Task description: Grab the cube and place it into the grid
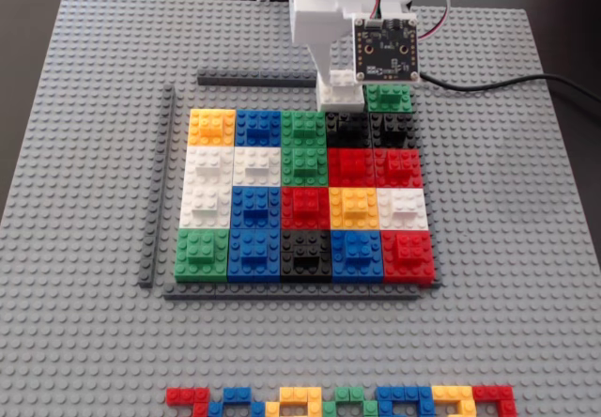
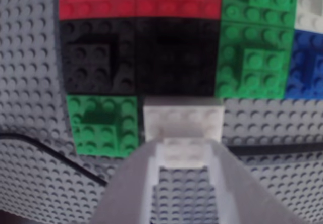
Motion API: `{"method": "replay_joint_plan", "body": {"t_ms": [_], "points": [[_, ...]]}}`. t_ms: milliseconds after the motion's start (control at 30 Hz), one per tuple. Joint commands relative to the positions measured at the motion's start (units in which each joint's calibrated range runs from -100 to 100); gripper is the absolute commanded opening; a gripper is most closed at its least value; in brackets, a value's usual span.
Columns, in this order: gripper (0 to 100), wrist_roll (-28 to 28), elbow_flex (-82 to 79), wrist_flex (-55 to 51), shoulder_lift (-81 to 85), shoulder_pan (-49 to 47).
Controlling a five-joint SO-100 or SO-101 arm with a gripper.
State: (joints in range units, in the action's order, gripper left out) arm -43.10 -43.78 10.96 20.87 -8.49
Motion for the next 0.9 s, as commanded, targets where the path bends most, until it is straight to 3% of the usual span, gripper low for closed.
{"method": "replay_joint_plan", "body": {"t_ms": [0,867], "points": [[1,0.3,2.7,0.6,-0.3,-0.3],[1,1.1,3.6,2.9,-1.0,-1.0]]}}
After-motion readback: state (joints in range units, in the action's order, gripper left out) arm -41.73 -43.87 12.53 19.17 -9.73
